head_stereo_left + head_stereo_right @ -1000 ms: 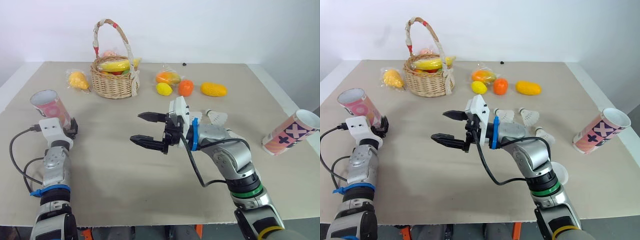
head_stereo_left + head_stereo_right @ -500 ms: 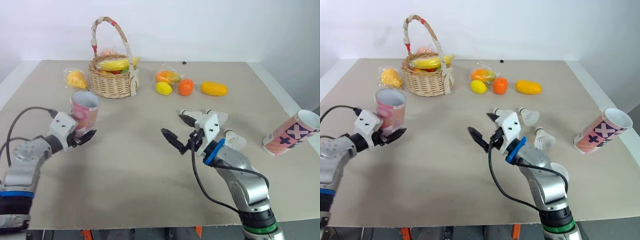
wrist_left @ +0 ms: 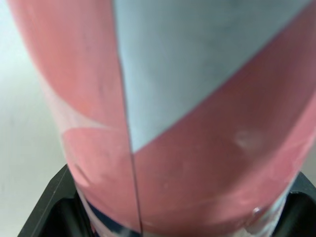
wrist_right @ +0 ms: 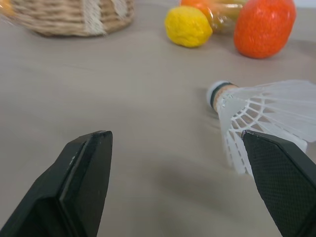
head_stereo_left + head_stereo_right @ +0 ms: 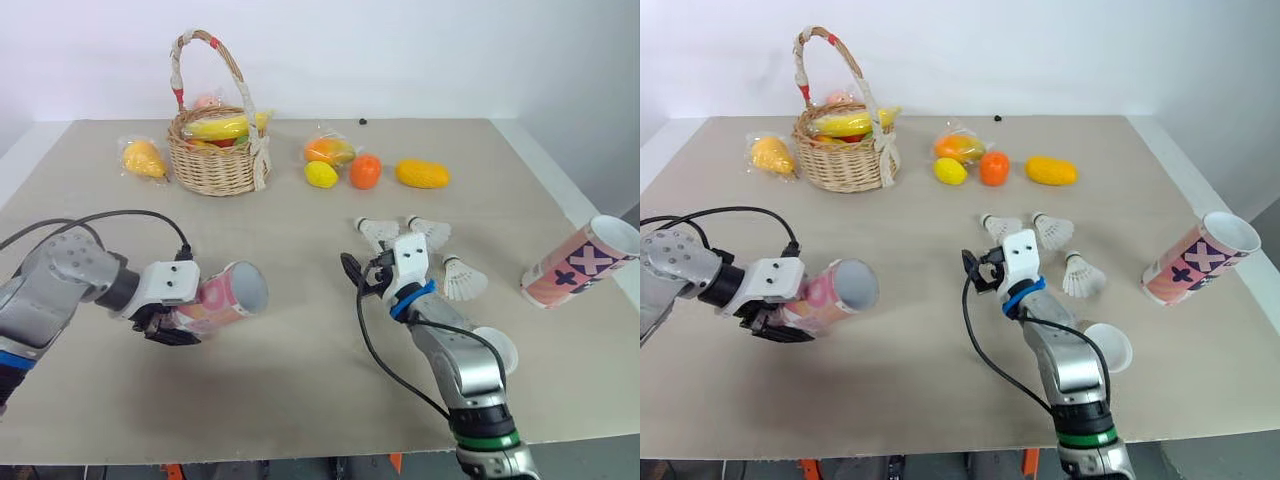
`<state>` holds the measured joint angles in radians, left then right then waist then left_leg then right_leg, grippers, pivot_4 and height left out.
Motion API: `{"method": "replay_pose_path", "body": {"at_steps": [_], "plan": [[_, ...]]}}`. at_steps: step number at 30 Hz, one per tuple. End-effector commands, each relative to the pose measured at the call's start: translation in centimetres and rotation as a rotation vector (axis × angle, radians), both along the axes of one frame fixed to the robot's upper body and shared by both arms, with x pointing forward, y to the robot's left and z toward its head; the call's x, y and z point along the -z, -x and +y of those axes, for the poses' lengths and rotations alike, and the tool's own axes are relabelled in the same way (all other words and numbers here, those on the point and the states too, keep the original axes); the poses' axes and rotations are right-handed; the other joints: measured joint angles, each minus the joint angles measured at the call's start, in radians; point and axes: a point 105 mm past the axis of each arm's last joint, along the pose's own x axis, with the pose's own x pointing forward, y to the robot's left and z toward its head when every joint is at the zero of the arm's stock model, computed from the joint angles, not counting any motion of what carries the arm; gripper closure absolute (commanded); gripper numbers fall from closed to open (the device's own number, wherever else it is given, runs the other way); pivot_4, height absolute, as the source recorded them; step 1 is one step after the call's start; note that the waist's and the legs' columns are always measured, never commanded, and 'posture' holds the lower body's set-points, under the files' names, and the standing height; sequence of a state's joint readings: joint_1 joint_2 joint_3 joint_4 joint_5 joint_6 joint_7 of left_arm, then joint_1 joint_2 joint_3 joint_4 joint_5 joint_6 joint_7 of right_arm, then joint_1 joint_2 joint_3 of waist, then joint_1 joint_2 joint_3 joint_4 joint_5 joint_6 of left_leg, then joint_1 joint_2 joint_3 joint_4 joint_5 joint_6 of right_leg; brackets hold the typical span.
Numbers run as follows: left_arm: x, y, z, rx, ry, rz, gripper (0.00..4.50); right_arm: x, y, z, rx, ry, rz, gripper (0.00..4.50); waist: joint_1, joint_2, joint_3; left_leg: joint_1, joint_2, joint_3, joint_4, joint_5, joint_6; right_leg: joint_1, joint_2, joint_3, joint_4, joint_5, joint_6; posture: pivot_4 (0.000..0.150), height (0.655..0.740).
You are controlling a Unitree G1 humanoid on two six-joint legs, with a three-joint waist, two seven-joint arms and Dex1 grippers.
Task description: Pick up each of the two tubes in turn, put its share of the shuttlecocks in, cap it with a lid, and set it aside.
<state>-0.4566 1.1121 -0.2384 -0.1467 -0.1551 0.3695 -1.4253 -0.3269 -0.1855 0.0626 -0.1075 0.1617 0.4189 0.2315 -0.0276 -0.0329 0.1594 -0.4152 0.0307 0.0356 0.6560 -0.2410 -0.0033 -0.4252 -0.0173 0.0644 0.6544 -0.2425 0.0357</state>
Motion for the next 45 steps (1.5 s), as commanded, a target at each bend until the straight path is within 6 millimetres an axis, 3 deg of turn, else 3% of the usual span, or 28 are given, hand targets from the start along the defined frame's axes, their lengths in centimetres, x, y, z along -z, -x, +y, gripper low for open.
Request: {"method": "replay_pose_path", "body": {"at_steps": [1, 4, 7, 15, 18, 24, 27, 29, 38, 42, 45], "plan": [[-0.3, 0.0, -0.1, 0.009, -0.018, -0.012, 1.20, -1.1, -1.0, -0.4, 0.019, -0.013, -0.051, 0.00, -0.001, 0.000, 0.000, 0.000, 0.000, 0.000, 0.000, 0.000, 0.000, 0.000, 0.000, 0.000, 0.000, 0.000, 0.000, 0.150, 0.7400], [0.4, 0.2, 0.7, -0.009, -0.053, 0.005, 1.20, -1.1, -2.4, -0.2, 0.020, -0.017, -0.057, 0.00, -0.005, 0.000, 0.000, 0.000, 0.000, 0.000, 0.000, 0.000, 0.000, 0.000, 0.000, 0.000, 0.000, 0.000, 0.000, 0.150, 0.7400], [0.5, 0.2, 0.8, -0.017, -0.050, 0.009, 1.22, -1.5, -3.3, -0.2, 0.032, -0.031, -0.071, 0.81, -0.010, 0.000, 0.000, 0.000, 0.000, 0.000, 0.000, 0.000, 0.000, 0.000, 0.000, 0.001, 0.002, 0.000, 0.000, 0.150, 0.7400], [0.9, 0.6, 0.8, -0.025, -0.045, 0.030, 1.22, -1.5, -4.1, 0.0, 0.042, -0.079, -0.085, 4.41, -0.020, 0.000, 0.000, 0.006, -0.001, 0.001, 0.001, 0.000, 0.000, 0.000, 0.000, 0.005, 0.010, -0.002, 0.000, 0.150, 0.7400], [0.8, 0.7, 0.6, -0.028, -0.031, 0.032, 1.22, -3.1, -2.7, 0.7, -0.070, -0.104, -0.144, 4.41, -0.020, 0.000, 0.000, 0.007, 0.000, 0.001, 0.001, 0.000, 0.000, 0.000, 0.001, 0.006, 0.011, -0.002, 0.000, 0.150, 0.7400], [0.8, 0.9, 0.1, -0.038, 0.003, 0.058, 1.22, -7.6, 6.2, 4.7, -0.708, -0.116, -0.186, 4.41, -0.018, 0.002, 0.001, 0.007, 0.000, 0.000, 0.001, -0.001, 0.002, 0.001, -0.002, 0.006, 0.011, -0.004, 0.002, 0.150, 0.7400], [0.8, 0.8, 0.1, -0.044, -0.001, 0.062, 1.22, -8.2, 9.5, 6.5, -0.912, -0.029, -0.154, 4.41, -0.019, 0.001, 0.001, 0.008, 0.000, 0.000, 0.001, -0.001, 0.002, 0.002, -0.002, 0.006, 0.011, -0.004, 0.002, 0.150, 0.7400], [0.8, 0.6, 0.2, -0.047, -0.003, 0.060, 1.22, -8.0, 10.4, 7.6, -0.976, 0.035, -0.148, 4.41, -0.019, 0.001, 0.001, 0.008, 0.000, 0.000, 0.002, -0.001, 0.002, 0.002, -0.001, 0.006, 0.012, -0.003, 0.002, 0.150, 0.7400], [1.1, 0.6, -0.4, -0.039, 0.017, 0.064, 1.22, -7.0, 10.7, 10.6, -1.046, 0.098, -0.160, 4.41, -0.016, 0.001, 0.000, 0.007, 0.000, 0.000, 0.007, 0.000, 0.002, 0.003, 0.000, 0.005, 0.012, -0.004, 0.005, 0.150, 0.7400], [1.1, 0.5, -0.5, -0.032, 0.021, 0.057, 1.22, -7.5, 10.5, 10.4, -1.021, 0.022, -0.140, 3.12, -0.016, 0.001, 0.000, 0.007, -0.001, 0.000, 0.007, 0.000, 0.002, 0.003, -0.003, 0.006, 0.012, -0.003, 0.005, 0.150, 0.7400], [1.2, 0.4, -0.5, -0.033, 0.021, 0.057, 1.22, -7.5, 10.4, 9.2, -0.950, -0.010, -0.143, 1.52, -0.012, 0.000, 0.000, 0.007, -0.002, 0.000, 0.008, 0.000, 0.002, 0.004, -0.005, 0.006, 0.012, -0.003, 0.005, 0.150, 0.7400]]}}
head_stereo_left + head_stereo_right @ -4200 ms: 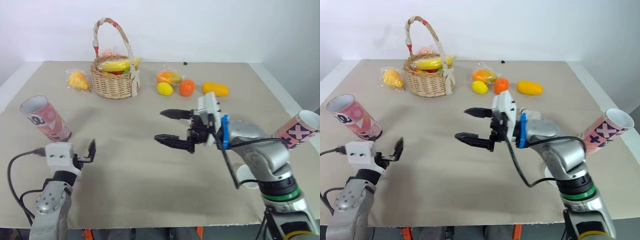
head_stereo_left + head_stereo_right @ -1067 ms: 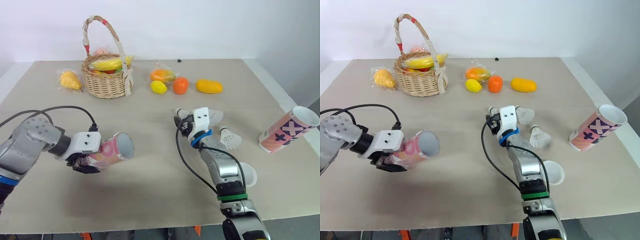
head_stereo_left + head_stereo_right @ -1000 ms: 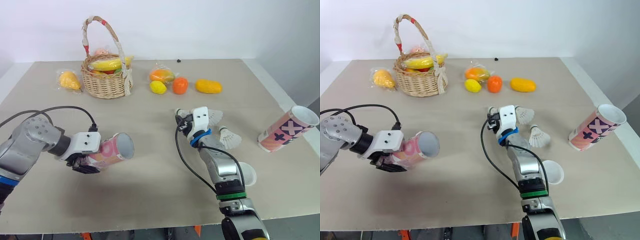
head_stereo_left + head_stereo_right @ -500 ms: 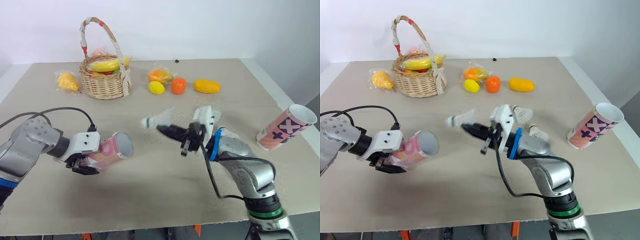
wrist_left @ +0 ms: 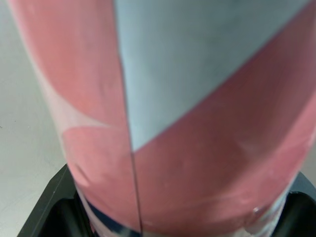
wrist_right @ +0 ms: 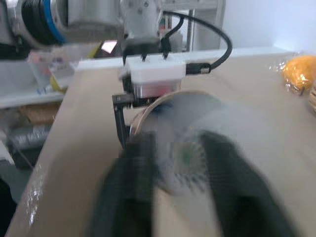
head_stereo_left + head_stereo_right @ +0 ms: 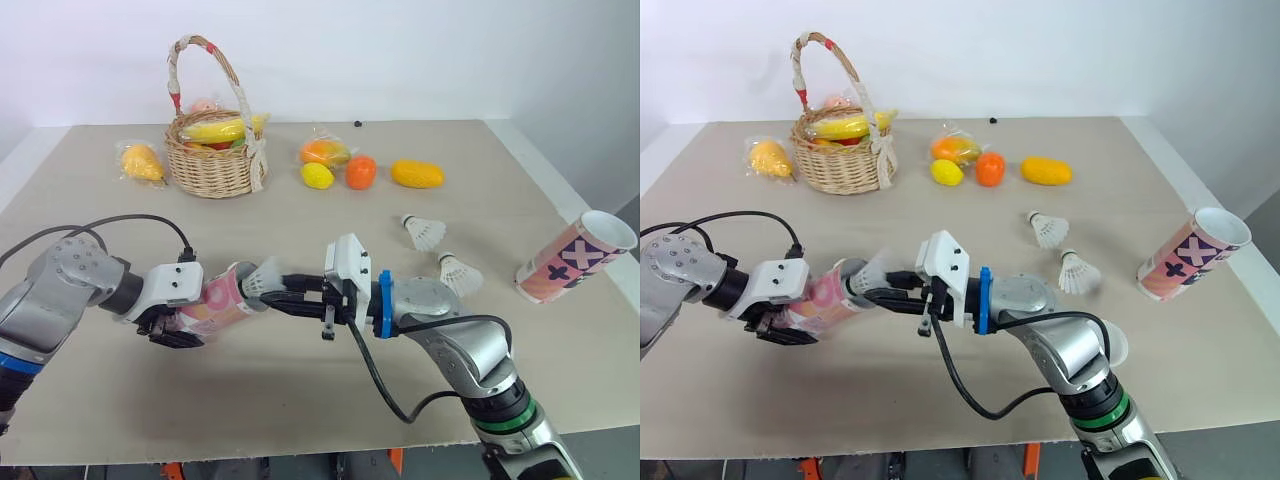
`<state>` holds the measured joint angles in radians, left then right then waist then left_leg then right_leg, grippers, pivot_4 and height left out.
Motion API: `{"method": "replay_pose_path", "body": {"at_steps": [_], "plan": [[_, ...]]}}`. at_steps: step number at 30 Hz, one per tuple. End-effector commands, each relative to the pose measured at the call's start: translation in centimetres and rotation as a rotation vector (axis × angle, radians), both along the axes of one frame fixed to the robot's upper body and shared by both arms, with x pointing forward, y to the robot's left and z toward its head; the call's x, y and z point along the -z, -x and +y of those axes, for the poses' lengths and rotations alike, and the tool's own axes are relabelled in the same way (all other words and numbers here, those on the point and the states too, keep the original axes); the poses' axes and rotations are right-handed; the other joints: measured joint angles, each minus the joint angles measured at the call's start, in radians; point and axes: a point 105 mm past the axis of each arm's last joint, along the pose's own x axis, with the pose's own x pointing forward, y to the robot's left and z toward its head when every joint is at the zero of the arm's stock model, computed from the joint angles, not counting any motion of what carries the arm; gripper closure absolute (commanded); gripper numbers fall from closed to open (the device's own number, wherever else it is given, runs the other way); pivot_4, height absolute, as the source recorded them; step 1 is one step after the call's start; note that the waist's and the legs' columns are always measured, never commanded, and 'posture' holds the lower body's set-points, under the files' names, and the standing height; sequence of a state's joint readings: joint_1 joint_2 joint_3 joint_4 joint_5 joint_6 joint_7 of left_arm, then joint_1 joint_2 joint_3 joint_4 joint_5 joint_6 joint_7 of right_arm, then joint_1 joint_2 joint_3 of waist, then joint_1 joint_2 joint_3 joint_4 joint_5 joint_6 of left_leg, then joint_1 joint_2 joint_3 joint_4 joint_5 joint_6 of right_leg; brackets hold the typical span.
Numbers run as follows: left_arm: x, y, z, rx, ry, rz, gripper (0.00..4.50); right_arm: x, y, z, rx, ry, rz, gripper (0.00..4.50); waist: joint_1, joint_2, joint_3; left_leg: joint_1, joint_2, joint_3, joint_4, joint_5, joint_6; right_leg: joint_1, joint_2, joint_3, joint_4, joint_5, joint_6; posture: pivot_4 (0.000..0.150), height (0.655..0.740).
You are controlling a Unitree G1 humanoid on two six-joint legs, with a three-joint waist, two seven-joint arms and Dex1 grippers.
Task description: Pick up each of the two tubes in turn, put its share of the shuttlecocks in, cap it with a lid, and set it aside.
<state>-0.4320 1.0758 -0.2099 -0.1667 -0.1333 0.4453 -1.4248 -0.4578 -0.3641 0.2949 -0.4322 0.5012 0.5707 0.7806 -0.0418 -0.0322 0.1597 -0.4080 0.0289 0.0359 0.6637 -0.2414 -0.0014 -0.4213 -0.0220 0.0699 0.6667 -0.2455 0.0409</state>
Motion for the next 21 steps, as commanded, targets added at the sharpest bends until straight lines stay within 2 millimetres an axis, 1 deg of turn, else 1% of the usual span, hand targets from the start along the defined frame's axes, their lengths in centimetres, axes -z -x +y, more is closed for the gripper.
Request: {"method": "replay_pose_path", "body": {"at_steps": [1, 2, 3, 4, 6, 7, 9, 10, 11, 14, 16, 18, 21], "plan": [[0.7, 0.3, -0.4, 0.022, -0.001, 0.029, 1.22, -1.0, 0.2, -1.7, 0.081, -0.070, -0.012, 1.10, 0.005, 0.000, 0.000, 0.000, 0.000, 0.000, 0.000, 0.000, 0.000, 0.000, 0.000, 0.000, 0.000, 0.000, 0.000, 0.150, 0.7400], [0.8, 0.3, -0.3, 0.022, -0.001, 0.029, 1.22, -0.9, 0.3, -2.3, 0.114, -0.083, -0.003, 0.66, 0.007, 0.000, 0.000, 0.000, -0.001, 0.000, 0.000, 0.000, 0.000, 0.000, -0.001, 0.000, 0.000, 0.000, 0.001, 0.150, 0.7400], [0.8, 0.3, -0.3, 0.021, 0.000, 0.030, 1.22, -0.9, 0.1, -3.4, 0.181, -0.108, 0.006, 0.33, 0.010, 0.000, 0.000, 0.000, -0.001, 0.000, 0.000, 0.000, 0.000, 0.000, -0.001, 0.000, 0.000, -0.001, 0.001, 0.150, 0.7400], [0.8, 0.3, -0.3, 0.020, 0.001, 0.030, 1.22, -0.8, -0.2, -4.6, 0.265, -0.129, -0.006, 0.14, 0.010, 0.000, 0.000, -0.001, -0.001, 0.000, 0.000, 0.000, 0.000, 0.000, -0.001, 0.000, 0.000, -0.001, 0.001, 0.150, 0.7400], [0.8, 0.3, -0.3, 0.015, 0.007, 0.031, 1.22, -0.5, -1.6, -8.3, 0.538, -0.156, -0.075, 0.14, 0.015, -0.001, 0.000, -0.001, -0.001, 0.000, 0.000, 0.000, 0.000, 0.000, -0.001, 0.000, 0.000, -0.001, 0.001, 0.150, 0.7400], [0.8, 0.3, -0.3, 0.011, 0.009, 0.030, 1.22, -0.3, -1.9, -9.9, 0.645, -0.170, -0.087, 0.14, 0.015, -0.001, 0.000, 0.000, -0.001, 0.000, 0.000, -0.001, 0.000, 0.000, -0.001, -0.001, 0.000, -0.001, 0.001, 0.150, 0.7400], [0.9, 0.2, -0.2, 0.003, 0.015, 0.029, 1.22, -0.1, -2.0, -12.7, 0.816, -0.211, -0.091, 0.14, 0.018, 0.000, -0.001, 0.000, -0.001, 0.001, 0.000, -0.001, 0.000, 0.000, 0.000, 0.000, 0.000, -0.001, 0.001, 0.150, 0.7400], [1.0, 0.1, -0.3, 0.000, 0.017, 0.028, 1.22, 0.3, -1.7, -14.3, 0.903, -0.220, -0.083, 0.14, 0.018, 0.000, -0.001, 0.000, -0.001, 0.001, 0.000, -0.001, 0.000, 0.000, 0.000, 0.000, 0.000, -0.001, 0.001, 0.150, 0.7400], [1.1, 0.0, -0.5, 0.001, 0.022, 0.028, 1.22, 1.1, -1.1, -15.6, 0.971, -0.202, -0.072, 0.14, 0.019, 0.001, -0.002, 0.000, -0.001, 0.001, 0.000, 0.000, 0.000, 0.000, 0.001, 0.000, 0.000, -0.002, 0.002, 0.150, 0.7400], [1.2, -0.1, -0.8, 0.007, 0.032, 0.028, 1.22, 2.8, 0.1, -17.3, 1.072, -0.161, -0.041, 0.14, 0.019, 0.005, -0.003, 0.001, -0.001, 0.001, 0.000, 0.000, 0.000, 0.001, 0.001, 0.000, 0.000, -0.002, 0.002, 0.150, 0.7400], [1.3, -0.2, -1.1, 0.016, 0.039, 0.028, 1.22, 4.3, 0.7, -18.4, 1.153, -0.107, -0.021, 0.14, 0.019, 0.005, -0.004, 0.002, -0.001, 0.002, 0.000, 0.000, 0.000, 0.002, 0.001, 0.000, 0.000, -0.002, 0.003, 0.150, 0.7400], [1.4, -0.3, -1.4, 0.021, 0.043, 0.028, 1.22, 5.6, 0.8, -19.3, 1.222, -0.055, -0.014, 0.14, 0.020, 0.006, -0.004, 0.003, -0.001, 0.002, 0.001, 0.000, 0.000, 0.003, 0.001, 0.000, 0.000, -0.003, 0.005, 0.150, 0.7400], [1.5, -0.5, -1.6, 0.024, 0.046, 0.026, 1.22, 6.7, 0.2, -19.9, 1.260, -0.029, 0.007, 0.14, 0.020, 0.007, -0.004, 0.003, 0.000, 0.002, 0.005, 0.000, 0.000, 0.004, 0.000, 0.002, 0.000, -0.003, 0.003, 0.150, 0.7400]]}}
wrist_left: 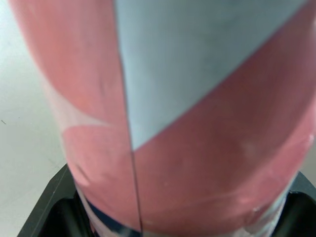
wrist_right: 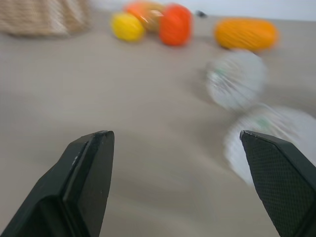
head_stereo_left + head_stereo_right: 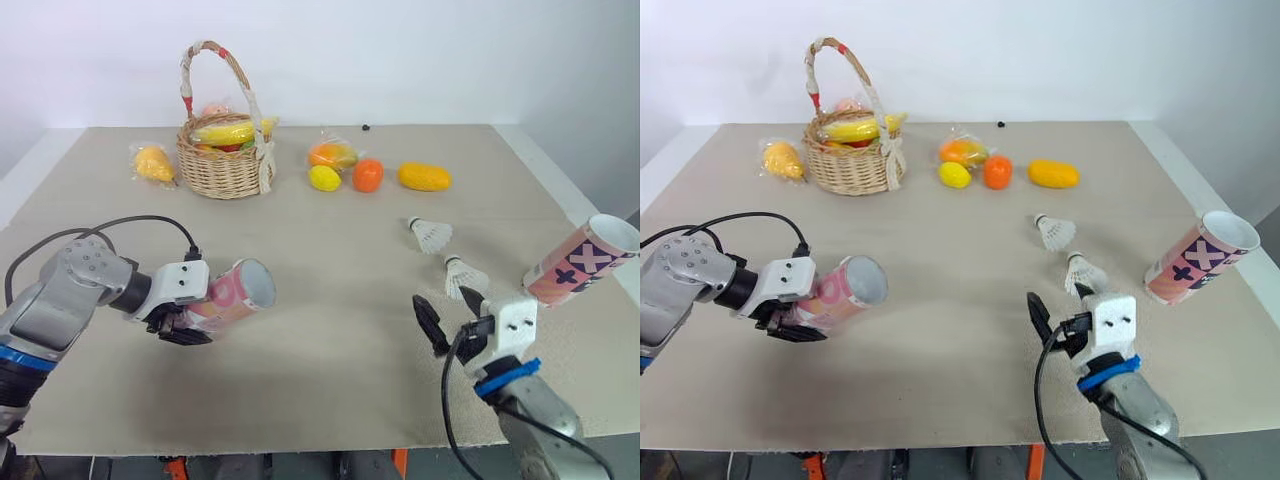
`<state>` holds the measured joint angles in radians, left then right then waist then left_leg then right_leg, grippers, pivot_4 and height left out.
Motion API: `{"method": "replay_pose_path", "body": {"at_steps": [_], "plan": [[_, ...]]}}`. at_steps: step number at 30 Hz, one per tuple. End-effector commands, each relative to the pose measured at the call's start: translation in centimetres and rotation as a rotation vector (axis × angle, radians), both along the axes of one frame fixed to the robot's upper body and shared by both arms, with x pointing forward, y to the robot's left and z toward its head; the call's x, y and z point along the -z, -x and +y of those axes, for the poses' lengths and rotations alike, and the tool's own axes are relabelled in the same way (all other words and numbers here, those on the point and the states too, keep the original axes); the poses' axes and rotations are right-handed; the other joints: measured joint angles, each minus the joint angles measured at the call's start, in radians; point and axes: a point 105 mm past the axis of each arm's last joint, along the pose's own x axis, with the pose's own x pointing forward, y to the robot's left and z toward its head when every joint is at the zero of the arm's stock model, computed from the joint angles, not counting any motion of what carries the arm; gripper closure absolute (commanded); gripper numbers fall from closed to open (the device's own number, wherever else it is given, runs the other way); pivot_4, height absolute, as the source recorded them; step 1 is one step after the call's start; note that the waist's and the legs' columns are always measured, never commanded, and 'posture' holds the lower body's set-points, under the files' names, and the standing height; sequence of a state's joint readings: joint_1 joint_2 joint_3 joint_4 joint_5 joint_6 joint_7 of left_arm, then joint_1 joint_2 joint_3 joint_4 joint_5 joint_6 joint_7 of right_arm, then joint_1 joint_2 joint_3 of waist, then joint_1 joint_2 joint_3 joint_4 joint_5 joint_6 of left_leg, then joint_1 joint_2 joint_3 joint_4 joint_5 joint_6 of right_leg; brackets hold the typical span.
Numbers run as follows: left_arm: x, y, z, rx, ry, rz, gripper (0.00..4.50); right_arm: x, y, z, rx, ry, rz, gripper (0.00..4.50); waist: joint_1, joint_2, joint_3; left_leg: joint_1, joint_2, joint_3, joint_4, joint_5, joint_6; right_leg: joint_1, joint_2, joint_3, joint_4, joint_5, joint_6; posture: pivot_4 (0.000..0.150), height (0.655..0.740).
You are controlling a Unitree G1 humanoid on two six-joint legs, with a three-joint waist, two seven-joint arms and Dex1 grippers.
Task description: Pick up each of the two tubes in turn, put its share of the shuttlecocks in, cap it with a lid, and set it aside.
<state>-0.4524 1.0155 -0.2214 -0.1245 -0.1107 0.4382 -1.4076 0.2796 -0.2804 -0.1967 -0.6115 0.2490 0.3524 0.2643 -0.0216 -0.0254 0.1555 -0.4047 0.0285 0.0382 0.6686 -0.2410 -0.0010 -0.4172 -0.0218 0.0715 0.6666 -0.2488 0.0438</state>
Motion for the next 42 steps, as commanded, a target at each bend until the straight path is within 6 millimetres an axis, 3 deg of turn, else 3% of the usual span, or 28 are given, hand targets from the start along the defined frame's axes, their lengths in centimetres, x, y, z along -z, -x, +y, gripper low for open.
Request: {"method": "replay_pose_path", "body": {"at_steps": [1, 9, 18, 21, 22, 23, 28, 29, 35, 38, 42], "plan": [[0.8, 0.2, -1.1, 0.038, 0.015, 0.031, 1.22, -0.2, -1.0, -0.4, 0.042, 0.024, -0.025, 0.14, 0.000, 0.000, 0.000, 0.000, 0.000, 0.000, 0.002, 0.000, 0.000, 0.001, -0.001, 0.000, 0.000, 0.000, 0.001, 0.150, 0.7400], [0.4, 0.1, -1.0, 0.022, 0.024, 0.009, 1.22, 0.9, -4.5, -1.1, 0.125, 0.062, 0.040, 0.14, 0.001, 0.001, 0.000, 0.000, -0.002, 0.000, 0.003, 0.002, 0.004, 0.002, -0.002, 0.003, -0.001, 0.003, 0.002, 0.150, 0.7400], [0.3, 0.5, -1.0, 0.008, 0.032, 0.012, 1.22, 0.9, -6.4, -2.5, 0.208, 0.040, 0.064, 0.14, 0.001, 0.001, 0.000, -0.001, -0.002, 0.000, 0.001, 0.002, 0.004, 0.002, -0.001, 0.002, -0.001, 0.002, 0.001, 0.150, 0.7400], [0.1, 0.3, -1.1, 0.005, 0.034, 0.000, 1.22, 0.6, -6.8, -3.1, 0.234, 0.037, 0.054, 0.83, 0.001, 0.001, 0.000, -0.001, -0.002, 0.000, 0.001, 0.002, 0.004, 0.002, -0.001, 0.002, -0.001, 0.002, 0.001, 0.150, 0.7400], [0.0, 0.2, -1.1, 0.004, 0.035, -0.002, 1.22, 0.6, -6.8, -3.3, 0.241, 0.034, 0.053, 1.50, 0.001, 0.001, 0.000, -0.001, -0.002, 0.000, 0.001, 0.002, 0.004, 0.002, -0.001, 0.002, -0.001, 0.002, 0.002, 0.150, 0.7400], [0.0, 0.2, -1.1, 0.004, 0.035, -0.004, 1.22, 0.5, -6.9, -3.4, 0.247, 0.031, 0.052, 1.75, 0.001, 0.001, 0.000, -0.001, -0.002, 0.000, 0.001, 0.002, 0.004, 0.002, -0.001, 0.002, -0.001, 0.002, 0.002, 0.150, 0.7400], [0.0, 0.3, -1.1, 0.006, 0.036, -0.003, 1.22, 0.1, -6.7, -4.1, 0.272, -0.004, 0.040, 4.26, 0.001, 0.001, 0.000, -0.001, -0.002, 0.000, 0.001, 0.002, 0.004, 0.002, -0.001, 0.002, -0.001, 0.002, 0.002, 0.150, 0.7400], [0.0, 0.3, -1.1, 0.006, 0.036, -0.002, 1.22, 0.0, -6.6, -4.1, 0.270, -0.008, 0.035, 4.46, 0.001, 0.001, 0.000, -0.001, -0.002, 0.000, 0.001, 0.002, 0.004, 0.002, -0.001, 0.002, -0.001, 0.002, 0.002, 0.150, 0.7400], [0.1, 0.3, -1.3, 0.009, 0.037, 0.002, 1.22, -2.0, -5.7, -4.0, 0.209, -0.055, -0.050, 4.46, 0.001, 0.001, 0.000, -0.001, -0.002, 0.000, 0.001, 0.002, 0.004, 0.002, -0.001, 0.002, -0.001, 0.002, 0.002, 0.150, 0.7400], [0.2, 0.3, -1.2, 0.008, 0.036, 0.005, 1.22, -3.9, -4.9, -3.0, 0.098, -0.085, -0.131, 4.46, 0.001, 0.001, 0.000, -0.001, -0.002, -0.001, 0.001, 0.002, 0.004, 0.002, -0.001, 0.002, -0.001, 0.002, 0.003, 0.150, 0.7400], [0.2, 0.3, -1.4, 0.021, 0.034, 0.013, 1.22, -6.2, -1.1, 7.4, -0.646, -0.139, -0.019, 4.46, -0.001, 0.002, 0.001, -0.001, -0.002, -0.001, 0.001, 0.002, 0.004, 0.002, -0.001, 0.003, -0.001, 0.004, 0.006, 0.150, 0.7400]]}}
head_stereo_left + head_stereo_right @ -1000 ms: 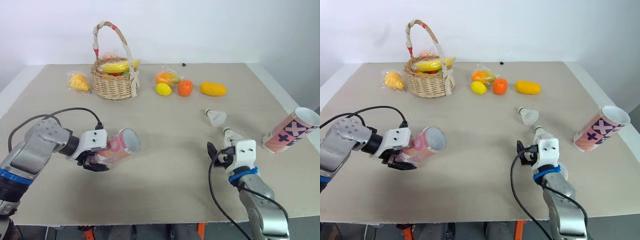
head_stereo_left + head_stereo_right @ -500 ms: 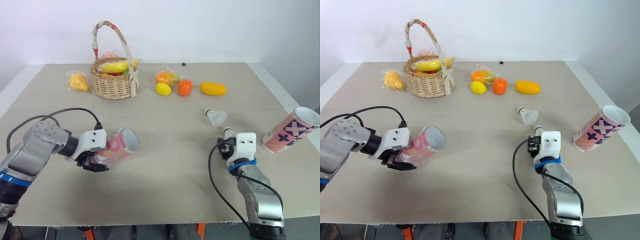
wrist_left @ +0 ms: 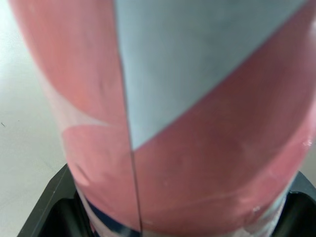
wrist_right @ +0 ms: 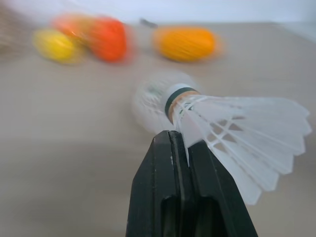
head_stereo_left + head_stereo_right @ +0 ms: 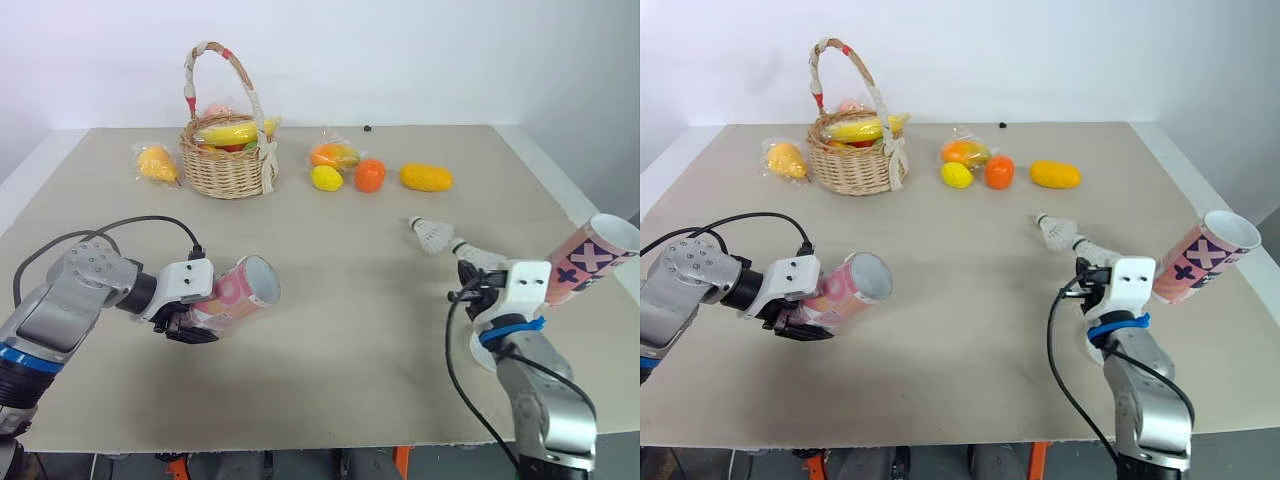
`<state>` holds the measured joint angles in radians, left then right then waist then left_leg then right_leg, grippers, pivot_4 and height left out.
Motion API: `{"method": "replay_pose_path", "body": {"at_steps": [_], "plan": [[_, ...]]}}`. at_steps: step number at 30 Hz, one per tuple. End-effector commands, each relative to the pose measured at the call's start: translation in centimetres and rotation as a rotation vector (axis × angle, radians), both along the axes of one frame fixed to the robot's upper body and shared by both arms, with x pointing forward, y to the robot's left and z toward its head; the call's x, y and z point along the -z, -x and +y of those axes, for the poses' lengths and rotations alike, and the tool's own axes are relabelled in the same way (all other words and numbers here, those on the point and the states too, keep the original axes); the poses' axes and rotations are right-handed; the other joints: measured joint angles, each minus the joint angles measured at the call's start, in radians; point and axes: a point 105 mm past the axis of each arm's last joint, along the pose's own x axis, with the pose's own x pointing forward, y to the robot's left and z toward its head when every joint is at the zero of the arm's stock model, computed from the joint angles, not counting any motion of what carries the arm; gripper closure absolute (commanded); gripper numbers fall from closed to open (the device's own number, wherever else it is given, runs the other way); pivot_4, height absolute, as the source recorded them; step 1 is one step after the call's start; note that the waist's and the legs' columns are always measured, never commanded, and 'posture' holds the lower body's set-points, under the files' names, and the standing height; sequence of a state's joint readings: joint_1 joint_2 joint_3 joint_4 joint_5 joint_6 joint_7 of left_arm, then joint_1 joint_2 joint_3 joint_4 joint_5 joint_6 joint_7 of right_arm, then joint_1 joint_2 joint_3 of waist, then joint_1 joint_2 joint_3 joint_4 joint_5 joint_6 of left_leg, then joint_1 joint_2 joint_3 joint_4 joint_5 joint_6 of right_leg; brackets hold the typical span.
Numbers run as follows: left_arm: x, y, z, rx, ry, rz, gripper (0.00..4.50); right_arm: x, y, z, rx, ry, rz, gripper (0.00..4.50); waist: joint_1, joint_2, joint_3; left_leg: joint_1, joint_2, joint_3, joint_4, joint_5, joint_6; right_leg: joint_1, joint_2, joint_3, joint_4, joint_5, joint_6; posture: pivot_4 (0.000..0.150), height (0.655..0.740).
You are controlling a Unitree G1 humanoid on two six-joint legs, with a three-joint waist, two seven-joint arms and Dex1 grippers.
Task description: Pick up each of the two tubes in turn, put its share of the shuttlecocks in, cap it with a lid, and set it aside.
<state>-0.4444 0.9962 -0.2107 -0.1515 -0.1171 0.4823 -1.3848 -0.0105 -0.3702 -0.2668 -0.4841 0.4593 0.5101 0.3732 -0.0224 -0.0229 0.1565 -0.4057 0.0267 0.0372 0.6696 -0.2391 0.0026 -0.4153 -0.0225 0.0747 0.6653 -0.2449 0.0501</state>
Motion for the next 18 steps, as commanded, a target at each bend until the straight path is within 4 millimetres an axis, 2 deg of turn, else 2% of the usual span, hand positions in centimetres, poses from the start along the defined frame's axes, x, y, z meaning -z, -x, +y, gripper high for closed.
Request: {"method": "replay_pose_path", "body": {"at_steps": [1, 4, 11, 17, 18], "plan": [[0.1, 0.3, -1.1, 0.050, 0.010, 0.015, 1.22, -3.0, 3.8, 8.3, -0.574, 0.018, -0.004, 4.46, -0.001, 0.000, 0.000, 0.000, 0.000, 0.000, 0.000, 0.000, 0.000, 0.000, 0.000, 0.000, 0.000, 0.001, 0.001, 0.150, 0.7400], [0.1, 0.1, -1.3, 0.060, 0.008, 0.016, 1.22, -4.1, 4.5, 11.3, -0.782, 0.109, -0.011, 4.46, 0.000, -0.002, 0.001, 0.001, 0.002, -0.001, 0.001, 0.000, 0.001, 0.001, 0.002, -0.001, 0.000, 0.000, -0.004, 0.150, 0.7400], [0.0, 0.0, -1.6, 0.091, -0.001, 0.027, 1.22, -4.3, 3.2, 16.4, -1.022, 0.340, -0.077, 4.46, 0.002, -0.004, 0.002, -0.001, 0.001, 0.000, 0.001, 0.001, 0.002, -0.001, 0.002, -0.002, -0.001, 0.000, -0.005, 0.150, 0.7400], [-0.1, 0.0, -1.5, 0.085, -0.005, 0.025, 1.22, -5.1, 3.4, 18.0, -1.059, 0.311, -0.132, 4.46, 0.003, -0.004, 0.002, -0.006, 0.000, -0.001, 0.001, -0.001, 0.002, -0.003, 0.000, -0.004, 0.000, 0.001, -0.004, 0.150, 0.7400], [-0.1, 0.0, -1.5, 0.084, -0.003, 0.025, 1.22, -5.4, 3.5, 18.1, -1.057, 0.284, -0.137, 4.18, 0.003, -0.004, 0.002, -0.006, 0.000, -0.001, 0.001, -0.001, 0.002, -0.003, 0.000, -0.004, 0.000, 0.001, -0.004, 0.150, 0.7400]]}}
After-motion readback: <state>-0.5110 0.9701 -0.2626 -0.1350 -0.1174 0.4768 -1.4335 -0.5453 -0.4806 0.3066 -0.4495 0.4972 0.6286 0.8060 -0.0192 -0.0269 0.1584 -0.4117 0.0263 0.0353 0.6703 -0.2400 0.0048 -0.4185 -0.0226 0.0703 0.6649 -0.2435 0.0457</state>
